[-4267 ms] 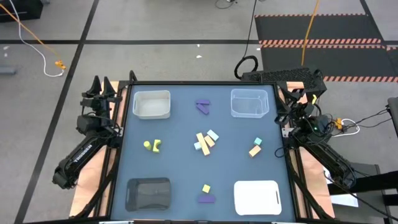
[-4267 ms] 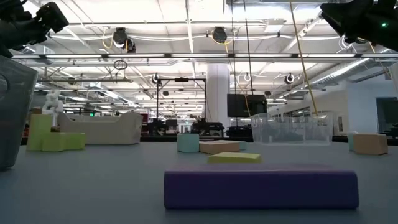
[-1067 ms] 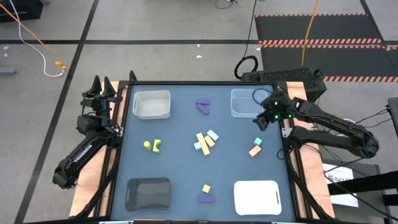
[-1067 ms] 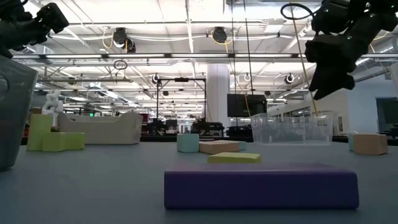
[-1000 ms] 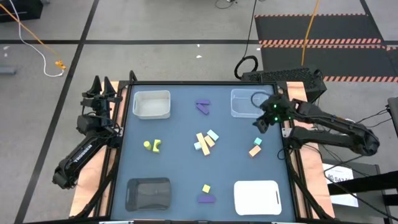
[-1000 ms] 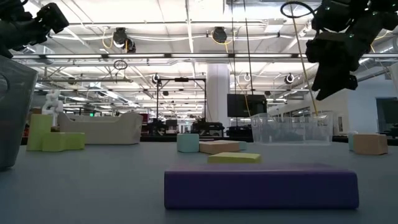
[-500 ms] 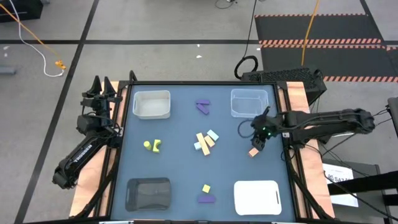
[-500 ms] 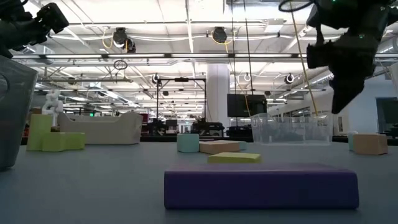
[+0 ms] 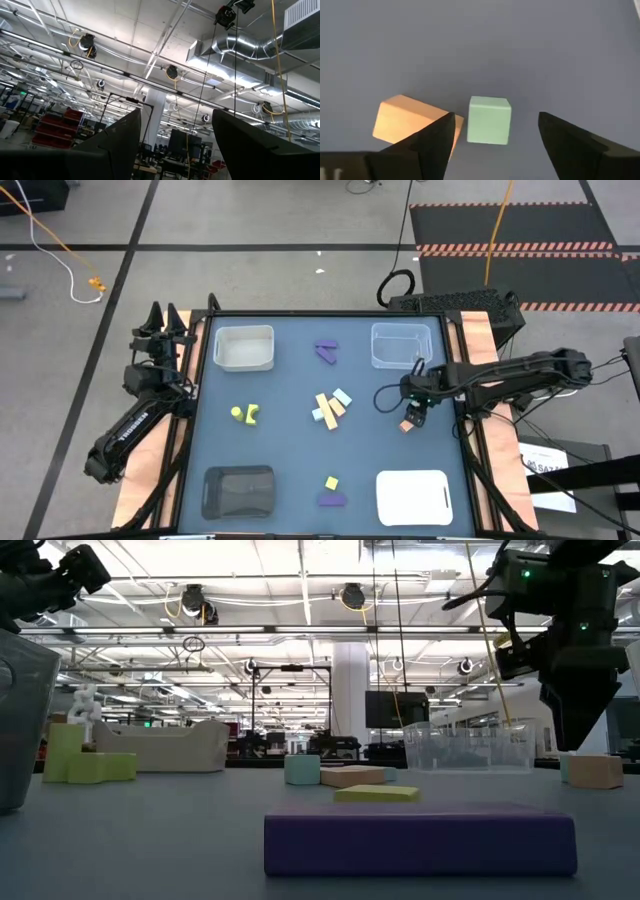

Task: Sort & place blocks by color
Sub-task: Put the blue block into the transparent bin

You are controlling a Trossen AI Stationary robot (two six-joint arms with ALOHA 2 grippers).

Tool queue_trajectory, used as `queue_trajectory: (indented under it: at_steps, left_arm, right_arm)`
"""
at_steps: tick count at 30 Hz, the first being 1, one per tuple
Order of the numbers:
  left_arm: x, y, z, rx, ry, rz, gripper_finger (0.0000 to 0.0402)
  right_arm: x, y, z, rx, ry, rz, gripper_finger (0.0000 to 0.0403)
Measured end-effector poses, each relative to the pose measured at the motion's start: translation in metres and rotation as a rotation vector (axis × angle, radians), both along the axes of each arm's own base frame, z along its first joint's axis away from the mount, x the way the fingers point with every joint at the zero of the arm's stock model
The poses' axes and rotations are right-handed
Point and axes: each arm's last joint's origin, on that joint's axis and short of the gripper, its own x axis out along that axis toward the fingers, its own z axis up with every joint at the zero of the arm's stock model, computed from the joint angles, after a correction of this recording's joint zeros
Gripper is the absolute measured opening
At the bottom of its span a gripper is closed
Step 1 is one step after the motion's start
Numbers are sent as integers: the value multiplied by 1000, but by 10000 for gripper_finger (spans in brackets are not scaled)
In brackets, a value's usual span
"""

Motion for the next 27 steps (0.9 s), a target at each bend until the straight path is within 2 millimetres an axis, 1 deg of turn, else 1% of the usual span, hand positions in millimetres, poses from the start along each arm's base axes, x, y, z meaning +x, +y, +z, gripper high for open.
queue_trajectory:
  at_steps: [4,9,14,22,25,27]
  left_arm:
    - [0,0,0,0,0,0,244]
    - [0,0,0,0,0,0,244]
    - [0,0,0,-1,0,0,244]
    - [0,0,0,-1,1,0,244]
    - [0,0,0,-2,1,0,244]
    - [0,0,0,-2,1,0,244]
  right_arm:
    - [0,0,0,27,-4,-89,289]
    - [-1,-2,0,-47,-2,-105,284]
    - [0,-2,-2,-43,5,-136,282]
    - [-8,-1,-30,-36,91,-186,281]
    - [-10,-1,-34,-35,106,-214,275]
    - [-10,-1,-35,-33,105,-222,261]
